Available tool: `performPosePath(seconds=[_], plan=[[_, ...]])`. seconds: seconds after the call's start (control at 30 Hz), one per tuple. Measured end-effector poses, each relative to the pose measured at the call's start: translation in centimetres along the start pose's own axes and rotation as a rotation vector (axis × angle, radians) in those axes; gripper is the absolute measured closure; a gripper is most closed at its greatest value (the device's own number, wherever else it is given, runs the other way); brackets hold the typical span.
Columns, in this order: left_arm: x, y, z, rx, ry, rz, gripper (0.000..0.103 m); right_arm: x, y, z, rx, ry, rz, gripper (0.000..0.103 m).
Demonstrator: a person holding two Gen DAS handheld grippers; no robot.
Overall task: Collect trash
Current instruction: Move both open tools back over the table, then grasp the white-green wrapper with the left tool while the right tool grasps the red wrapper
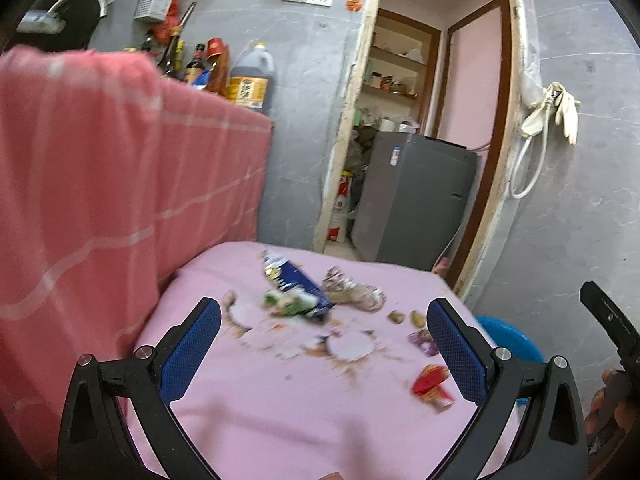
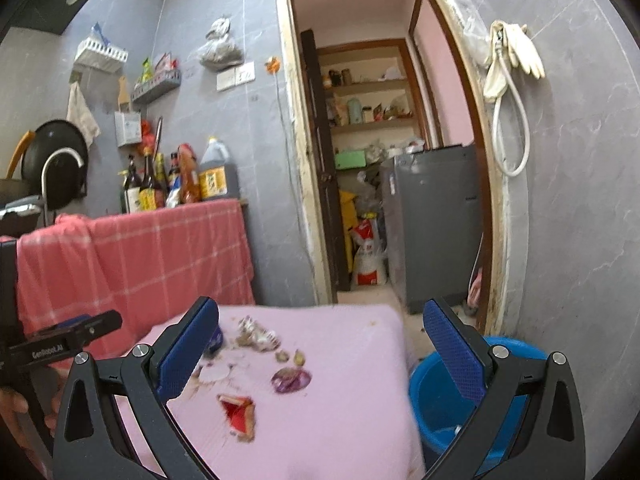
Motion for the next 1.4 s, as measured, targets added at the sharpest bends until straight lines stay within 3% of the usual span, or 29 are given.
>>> performPosePath(seconds=[0.23, 0.53, 0.77, 1.0, 1.07, 1.13, 1.4], plan=[[-1.0, 1.7, -2.3, -0.021, -0.047, -0.038, 0.002, -1.9, 3.5, -1.9, -0.001, -0.033, -0.101, 0.0], [-3.2, 3.2, -3.9, -0.016, -0.054, -0.121, 0.002, -5.4, 7.8, -4.1, 0.063, -0.095, -0.308, 0.0], [-4.7, 3.5, -4.8, 0.004, -0.061, -0.181, 0.002, -7.7, 10.0, -4.7, 0.071, -0.12, -0.414, 0.0], [-6.8, 3.7, -4.5, -0.044, -0.075, -0.243, 0.002, -9.1, 11.5, -5.2, 0.067, -0.161, -0.515, 0.002], [-7.5, 4.0, -4.4, -0.049, -0.072, -0.273, 0.002, -9.3, 11.8, -5.5, 0.08, -0.167, -0.532, 0.011], [-8.2, 4.3, -4.3, -0.052, -0.067, -0.302, 0.002, -9.6, 12.2, -5.7, 0.089, -0.167, -0.55, 0.027], [-10.9, 3.8, -4.1, -0.086, -0.06, -0.335, 0.002, -10.6, 12.4, -5.7, 0.096, -0.175, -0.579, 0.059]])
Point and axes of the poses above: each gripper's, at about its wrist camera, not at the fingertips, and x roughly against the way its jaws point, z to its right, y to its underside, the point moved 7 cm from there along -x, roughly the way its jaws point, and after that the axes turned 6 degrees about -y, right-handed, at the moved point
